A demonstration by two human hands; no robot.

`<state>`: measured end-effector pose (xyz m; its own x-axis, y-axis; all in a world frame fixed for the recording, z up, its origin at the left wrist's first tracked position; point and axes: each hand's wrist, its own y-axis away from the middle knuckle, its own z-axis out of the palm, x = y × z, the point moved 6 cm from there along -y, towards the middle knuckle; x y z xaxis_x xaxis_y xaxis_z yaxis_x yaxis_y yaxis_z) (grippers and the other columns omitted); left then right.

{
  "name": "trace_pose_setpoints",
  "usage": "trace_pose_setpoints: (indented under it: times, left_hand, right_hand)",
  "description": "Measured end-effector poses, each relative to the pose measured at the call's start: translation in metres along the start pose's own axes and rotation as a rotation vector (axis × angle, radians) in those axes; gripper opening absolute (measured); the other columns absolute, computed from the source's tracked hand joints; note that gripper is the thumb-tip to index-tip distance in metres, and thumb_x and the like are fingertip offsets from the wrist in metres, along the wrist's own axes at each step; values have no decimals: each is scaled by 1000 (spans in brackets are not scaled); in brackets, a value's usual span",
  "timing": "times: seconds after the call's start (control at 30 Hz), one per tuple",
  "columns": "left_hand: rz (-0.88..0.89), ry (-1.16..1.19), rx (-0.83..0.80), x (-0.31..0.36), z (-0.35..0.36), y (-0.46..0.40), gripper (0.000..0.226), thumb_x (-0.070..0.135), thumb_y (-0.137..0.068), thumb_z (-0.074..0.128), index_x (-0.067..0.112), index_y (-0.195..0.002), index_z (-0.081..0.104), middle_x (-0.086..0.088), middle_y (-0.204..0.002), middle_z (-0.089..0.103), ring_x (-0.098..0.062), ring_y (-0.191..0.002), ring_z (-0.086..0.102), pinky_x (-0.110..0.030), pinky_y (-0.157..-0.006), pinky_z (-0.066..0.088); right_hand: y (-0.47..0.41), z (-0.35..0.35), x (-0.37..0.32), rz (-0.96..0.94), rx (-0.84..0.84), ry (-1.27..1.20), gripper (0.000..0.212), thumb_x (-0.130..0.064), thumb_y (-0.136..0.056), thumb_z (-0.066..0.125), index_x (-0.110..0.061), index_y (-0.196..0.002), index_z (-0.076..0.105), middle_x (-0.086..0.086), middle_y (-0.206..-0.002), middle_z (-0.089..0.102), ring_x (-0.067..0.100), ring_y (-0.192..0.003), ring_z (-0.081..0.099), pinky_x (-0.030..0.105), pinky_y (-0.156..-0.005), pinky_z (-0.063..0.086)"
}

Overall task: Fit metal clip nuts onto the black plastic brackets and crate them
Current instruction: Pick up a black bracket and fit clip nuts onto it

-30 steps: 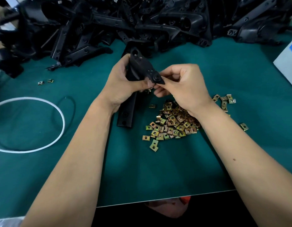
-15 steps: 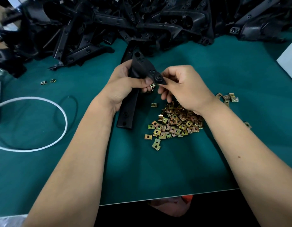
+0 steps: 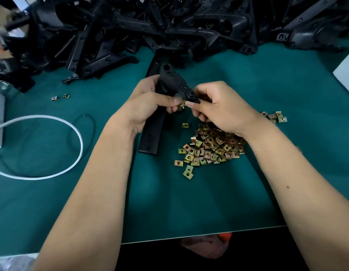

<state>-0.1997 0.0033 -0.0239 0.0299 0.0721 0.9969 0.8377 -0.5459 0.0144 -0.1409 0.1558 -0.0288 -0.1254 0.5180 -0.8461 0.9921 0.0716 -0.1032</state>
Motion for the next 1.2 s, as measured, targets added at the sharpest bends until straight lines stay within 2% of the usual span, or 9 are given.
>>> trace_pose_setpoints:
  times: [0.1,0.23,0.33,0.43,0.57,0.7,0.83,0.97,1.2]
  left_hand:
    - [-52,55,43,-3,3,-2,23,-18,-84,64,2,-96,62,-11,-81,65,-12,-60,58,-18,-54,49]
    - [-91,161,85,-7,4,-6,19,-16,-86,61,2,-91,64,-16,-84,61,-14,-61,54,-18,-52,46]
    - [-114,277,77,-10,5,-8,18,-15,-87,61,2,-90,66,-18,-88,58,-17,-64,53,-19,-54,47]
    - [-135,332,57,-11,6,-10,15,-12,-86,61,2,-92,65,-17,-88,57,-16,-64,53,-20,-56,48]
    - [-180,415,48,-12,10,-9,14,-13,-88,56,-1,-93,61,-17,-86,57,-13,-62,54,-17,-53,46]
    - [-188,482,89,-12,14,-8,12,-12,-87,58,-1,-89,62,-15,-84,56,-14,-61,53,-18,-52,44]
    - [-206,435,190,-15,20,-10,11,-8,-87,62,2,-85,67,-12,-78,59,-15,-62,52,-20,-51,44]
    - [-162,367,282,-12,19,-10,10,-8,-84,68,2,-80,66,-8,-66,61,-14,-57,55,-22,-52,45]
    - [-80,223,317,-10,21,-11,12,-6,-84,73,-1,-93,67,-5,-67,64,-13,-58,57,-26,-58,48]
  right_hand:
    - [2,-4,-3,-64,79,55,14,-24,-98,70,-22,-84,67,-7,-69,70,2,-56,61,16,-57,47]
    - [7,-7,-15,-194,201,43,6,-21,-91,78,-17,-91,74,-9,-69,70,3,-56,64,15,-55,47]
    - [6,-11,-14,-174,245,-64,10,-14,-93,75,-11,-84,74,2,-69,72,13,-53,66,23,-47,51]
    - [5,-10,-12,-145,236,-186,9,-10,-95,73,-8,-86,73,11,-74,72,24,-56,68,28,-47,55]
    - [8,-10,-14,-186,274,-76,16,-14,-94,74,-15,-79,70,5,-69,70,17,-54,68,28,-46,56]
    - [10,-11,-14,-160,396,22,23,-19,-94,74,-2,-80,68,3,-68,69,12,-54,68,25,-44,56]
    - [9,-16,-8,-92,471,-48,23,-17,-94,74,2,-82,68,3,-68,70,15,-51,69,28,-44,56]
    - [8,-13,-1,15,493,-257,9,-13,-92,75,-10,-84,73,3,-65,71,19,-51,69,31,-46,57]
    - [7,-6,12,180,526,-503,8,-5,-94,72,-3,-86,70,4,-62,67,16,-50,62,26,-46,52]
